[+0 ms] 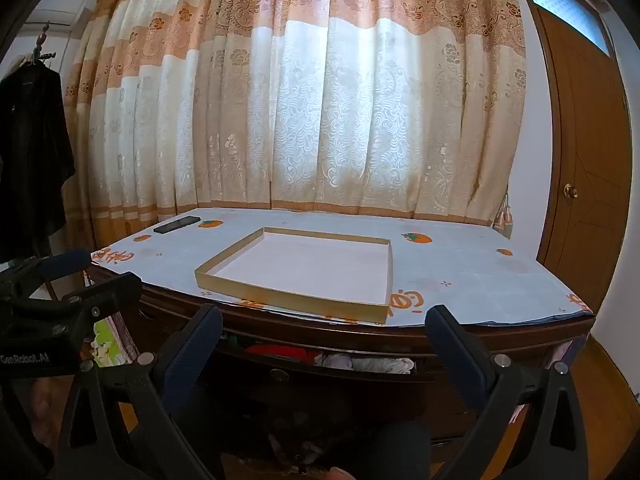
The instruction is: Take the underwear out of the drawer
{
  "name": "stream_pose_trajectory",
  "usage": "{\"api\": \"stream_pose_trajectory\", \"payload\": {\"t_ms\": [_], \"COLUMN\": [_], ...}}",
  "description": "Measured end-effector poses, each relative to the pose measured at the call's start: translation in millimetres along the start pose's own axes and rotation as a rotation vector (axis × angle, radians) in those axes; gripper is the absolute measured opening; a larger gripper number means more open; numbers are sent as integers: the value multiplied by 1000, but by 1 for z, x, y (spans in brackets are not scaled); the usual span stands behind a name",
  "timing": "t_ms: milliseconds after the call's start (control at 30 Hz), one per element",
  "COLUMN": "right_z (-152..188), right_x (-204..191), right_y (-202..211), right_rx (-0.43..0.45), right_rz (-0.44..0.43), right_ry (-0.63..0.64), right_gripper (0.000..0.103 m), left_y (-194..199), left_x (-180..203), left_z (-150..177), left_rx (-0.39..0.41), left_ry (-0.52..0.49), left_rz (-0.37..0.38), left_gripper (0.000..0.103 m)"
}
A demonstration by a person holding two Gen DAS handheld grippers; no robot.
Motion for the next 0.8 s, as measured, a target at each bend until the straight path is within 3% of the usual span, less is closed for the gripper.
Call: {"api": "stream_pose_trajectory", "payload": {"t_ms": [800], "right_z": [5], "right_x": [-1], "right_y": [-5], "right_rx": [-14], "right_rz": [-11], "right_ry": [7], "right_gripper": [103], "left_y": [1], "left_x": [5], "left_z": [2], "left_rx": [4], "left_ry": [-5], "left_rz": [6], "left_gripper": [103]}}
Point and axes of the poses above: each gripper's, at about its wrist camera, not at the fingertips, and y roughly against the way its jaws point, x to its right, z to its underside, the point moved 6 cm from there along -y, roughly the way its jaws point, and after that the axes turned 8 degrees about y, right-handed, at the moved point
